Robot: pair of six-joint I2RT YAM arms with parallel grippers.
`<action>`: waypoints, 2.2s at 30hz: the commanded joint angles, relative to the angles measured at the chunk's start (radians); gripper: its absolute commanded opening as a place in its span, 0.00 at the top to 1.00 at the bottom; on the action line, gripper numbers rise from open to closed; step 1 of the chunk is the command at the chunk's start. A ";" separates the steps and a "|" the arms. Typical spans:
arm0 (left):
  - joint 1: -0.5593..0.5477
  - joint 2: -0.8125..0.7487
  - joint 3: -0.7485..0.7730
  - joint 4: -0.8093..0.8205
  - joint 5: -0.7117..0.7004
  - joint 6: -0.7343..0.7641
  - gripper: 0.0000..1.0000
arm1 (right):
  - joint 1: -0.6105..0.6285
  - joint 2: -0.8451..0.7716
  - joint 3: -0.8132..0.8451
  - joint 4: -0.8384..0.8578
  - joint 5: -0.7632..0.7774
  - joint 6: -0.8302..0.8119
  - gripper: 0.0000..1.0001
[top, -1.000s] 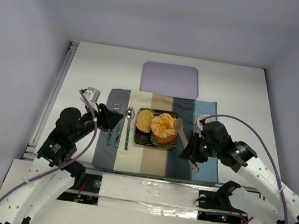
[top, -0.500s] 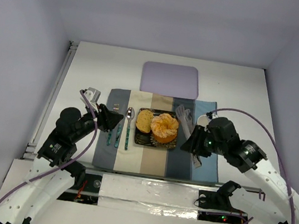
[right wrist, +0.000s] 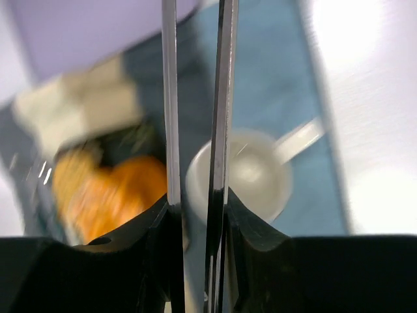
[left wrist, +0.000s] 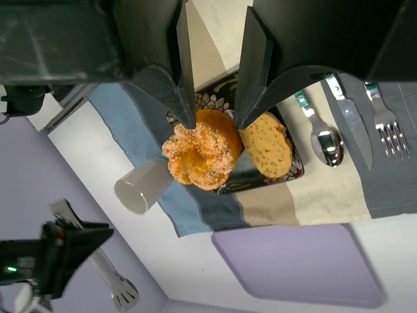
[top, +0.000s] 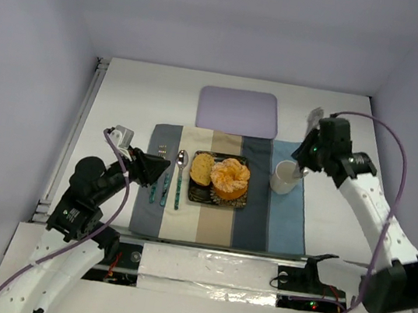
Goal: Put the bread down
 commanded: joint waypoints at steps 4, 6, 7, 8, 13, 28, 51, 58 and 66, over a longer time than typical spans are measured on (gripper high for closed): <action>-0.005 -0.070 -0.003 0.045 -0.011 0.005 0.72 | -0.309 0.221 0.120 0.159 0.014 -0.077 0.66; -0.014 -0.093 0.000 0.041 -0.023 0.003 0.72 | -0.391 0.325 0.159 0.189 -0.024 -0.056 0.66; -0.014 -0.096 0.000 0.041 -0.026 0.003 0.72 | -0.407 0.366 0.180 0.193 -0.026 -0.057 0.66; -0.025 -0.099 0.001 0.039 -0.030 0.003 0.72 | -0.419 0.402 0.205 0.195 -0.015 -0.063 0.66; -0.044 -0.113 0.001 0.035 -0.034 0.003 0.72 | -0.433 0.607 0.294 0.178 0.050 -0.226 0.66; -0.071 -0.091 0.006 0.024 -0.054 0.003 0.72 | -0.433 0.802 0.315 0.261 0.151 -0.454 0.44; -0.071 -0.074 0.010 0.024 -0.054 0.019 0.34 | -0.391 0.383 0.306 0.391 -0.031 -0.106 0.19; -0.071 -0.079 0.009 0.021 -0.094 0.016 0.21 | -0.184 -0.140 -0.123 0.623 -0.315 0.044 1.00; -0.071 -0.081 0.001 0.032 -0.092 0.019 0.20 | 0.002 -0.392 -0.303 0.595 -0.533 0.079 1.00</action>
